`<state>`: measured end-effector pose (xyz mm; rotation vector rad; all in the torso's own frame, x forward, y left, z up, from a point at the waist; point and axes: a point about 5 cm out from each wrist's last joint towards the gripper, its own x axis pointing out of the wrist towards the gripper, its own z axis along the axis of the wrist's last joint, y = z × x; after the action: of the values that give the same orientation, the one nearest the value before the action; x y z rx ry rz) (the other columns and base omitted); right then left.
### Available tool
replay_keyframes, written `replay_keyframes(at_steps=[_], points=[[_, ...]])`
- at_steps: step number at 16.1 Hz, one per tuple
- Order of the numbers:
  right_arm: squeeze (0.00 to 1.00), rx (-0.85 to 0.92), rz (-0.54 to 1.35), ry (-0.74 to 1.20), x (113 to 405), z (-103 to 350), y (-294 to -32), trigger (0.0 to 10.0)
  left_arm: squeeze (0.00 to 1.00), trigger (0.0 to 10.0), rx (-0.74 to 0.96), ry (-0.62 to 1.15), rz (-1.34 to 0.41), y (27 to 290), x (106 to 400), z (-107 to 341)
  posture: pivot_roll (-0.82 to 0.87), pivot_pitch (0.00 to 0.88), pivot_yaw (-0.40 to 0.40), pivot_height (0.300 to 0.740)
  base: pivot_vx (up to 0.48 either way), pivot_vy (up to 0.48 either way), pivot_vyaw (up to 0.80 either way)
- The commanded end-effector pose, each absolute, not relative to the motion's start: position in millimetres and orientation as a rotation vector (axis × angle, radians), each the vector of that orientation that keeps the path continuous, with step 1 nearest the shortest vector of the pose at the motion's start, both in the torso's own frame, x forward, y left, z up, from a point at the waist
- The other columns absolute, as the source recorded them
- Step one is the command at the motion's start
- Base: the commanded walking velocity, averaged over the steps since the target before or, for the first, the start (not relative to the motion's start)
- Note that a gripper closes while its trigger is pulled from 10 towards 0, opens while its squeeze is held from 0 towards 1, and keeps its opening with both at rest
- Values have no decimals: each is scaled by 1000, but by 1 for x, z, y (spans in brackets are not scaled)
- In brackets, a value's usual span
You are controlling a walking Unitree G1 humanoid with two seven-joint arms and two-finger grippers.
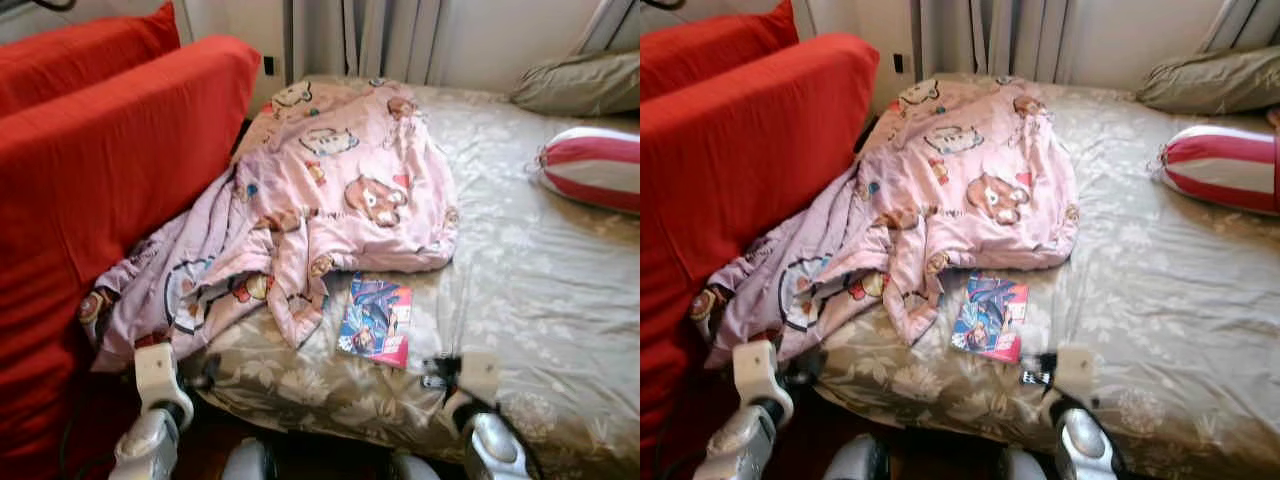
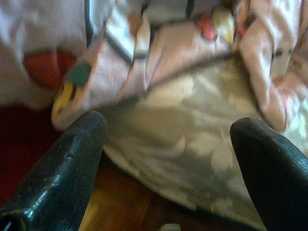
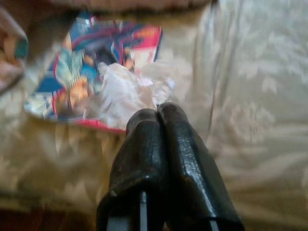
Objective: Clean up the room
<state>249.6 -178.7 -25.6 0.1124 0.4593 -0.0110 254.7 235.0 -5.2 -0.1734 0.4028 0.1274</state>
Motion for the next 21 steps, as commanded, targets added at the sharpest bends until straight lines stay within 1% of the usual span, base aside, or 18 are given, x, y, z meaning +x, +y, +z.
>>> replay_keyframes(at_steps=[1,3,6,9,10,13,14,15,18,21], points=[[0,99,-21,544,244,-36,-181,10000,0,10000,-153,456,127,236,251,-13,56,3,-25,700,0,0,0],[0,107,-40,594,239,-42,-184,10000,0,10000,-156,511,122,234,247,-22,59,0,-24,715,0,0,0],[0,62,-13,653,234,-49,-185,10000,0,10000,-148,620,107,225,235,-39,60,0,-25,740,0,0,0],[0,86,-62,677,232,-52,-187,10000,0,10000,-153,697,134,221,222,-52,47,0,-30,740,0,0,0],[0,82,-84,722,223,-58,-187,10000,0,10000,-148,738,140,220,215,-58,46,0,-31,740,0,0,0],[0,88,-79,777,208,-69,-182,10000,0,10000,-135,790,143,219,204,-65,44,0,-31,740,0,0,0],[0,77,-75,818,199,-74,-180,10000,0,10000,-143,794,156,220,203,-66,41,0,-29,740,0,0,0],[0,25,-44,850,192,-78,-179,10000,0,10000,-147,799,162,220,201,-67,41,0,-28,740,0,0,0],[0,-18,-32,878,182,-83,-180,10000,0,10000,-150,812,175,221,197,-69,47,0,-30,740,0,0,758],[0,9,-54,886,180,-84,-181,10000,0,10000,-150,836,188,223,187,-74,51,0,-33,740,0,0,800]])
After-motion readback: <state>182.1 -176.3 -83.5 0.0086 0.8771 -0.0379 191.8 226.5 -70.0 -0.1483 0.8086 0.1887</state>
